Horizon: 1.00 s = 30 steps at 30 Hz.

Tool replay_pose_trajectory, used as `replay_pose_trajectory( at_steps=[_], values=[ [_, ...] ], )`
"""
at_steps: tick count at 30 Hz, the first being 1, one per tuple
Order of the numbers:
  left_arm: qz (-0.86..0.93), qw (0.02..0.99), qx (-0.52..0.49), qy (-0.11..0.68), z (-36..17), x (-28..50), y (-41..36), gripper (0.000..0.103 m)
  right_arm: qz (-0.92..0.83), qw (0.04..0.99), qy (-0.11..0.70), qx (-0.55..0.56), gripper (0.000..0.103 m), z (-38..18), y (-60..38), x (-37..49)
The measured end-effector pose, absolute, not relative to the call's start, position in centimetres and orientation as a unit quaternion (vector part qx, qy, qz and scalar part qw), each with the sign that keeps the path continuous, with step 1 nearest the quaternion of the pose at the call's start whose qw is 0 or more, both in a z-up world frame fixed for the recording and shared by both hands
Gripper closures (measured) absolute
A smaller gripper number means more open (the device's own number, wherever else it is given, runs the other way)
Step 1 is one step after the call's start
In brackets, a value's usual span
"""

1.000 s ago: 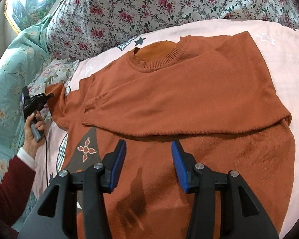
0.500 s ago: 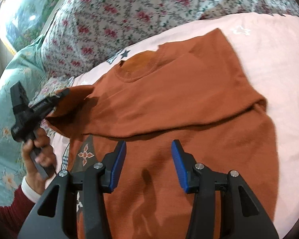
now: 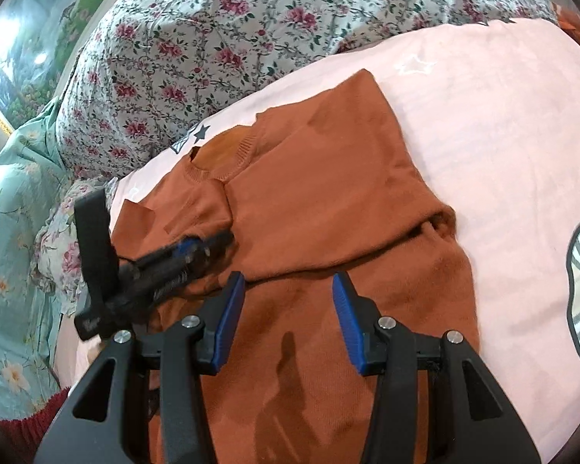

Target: Fold small clothes

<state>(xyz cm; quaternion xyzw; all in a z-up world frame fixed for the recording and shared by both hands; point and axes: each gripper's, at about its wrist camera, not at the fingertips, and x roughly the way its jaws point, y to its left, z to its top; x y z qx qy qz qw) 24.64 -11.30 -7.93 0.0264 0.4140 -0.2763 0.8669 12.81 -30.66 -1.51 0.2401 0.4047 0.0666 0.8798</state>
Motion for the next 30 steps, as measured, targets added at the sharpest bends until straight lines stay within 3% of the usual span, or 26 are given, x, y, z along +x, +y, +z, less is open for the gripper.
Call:
replay_pose_trajectory(
  at_steps=[7, 13, 21, 23, 24, 25, 30],
  values=[
    [-0.204, 0.896, 0.009, 0.394, -6.2, 18.7, -0.8, 0.042, 0.108, 0.886, 0.415, 0.177, 0.042, -1.3, -26.3, 16.0],
    [-0.083, 0.909, -0.019, 0.408, -7.2, 18.3, 7.7, 0.042, 0.144, 0.898, 0.413, 0.039, 0.04, -1.6, -19.8, 19.0],
    [-0.037, 0.9, -0.028, 0.433, -8.8, 21.4, 9.5, 0.044, 0.136, 0.895, 0.388, -0.172, 0.04, -4.2, -12.1, 22.7],
    [-0.032, 0.9, -0.02, 0.435, -8.9, 22.5, 8.7, 0.044, 0.13, 0.895, 0.39, -0.174, 0.051, -4.6, -12.0, 23.7],
    [-0.031, 0.9, -0.019, 0.435, -9.0, 22.9, 8.4, 0.045, 0.125, 0.895, 0.396, -0.162, 0.082, -4.6, -12.4, 24.2],
    [-0.029, 0.9, -0.018, 0.434, -8.9, 23.4, 8.2, 0.048, 0.12, 0.896, 0.405, -0.137, 0.097, -4.3, -13.1, 24.8],
    [-0.018, 0.901, -0.031, 0.432, -8.9, 24.8, 8.8, 0.064, 0.073, 0.923, 0.364, 0.102, 0.097, -0.4, -22.9, 23.3]
  ],
)
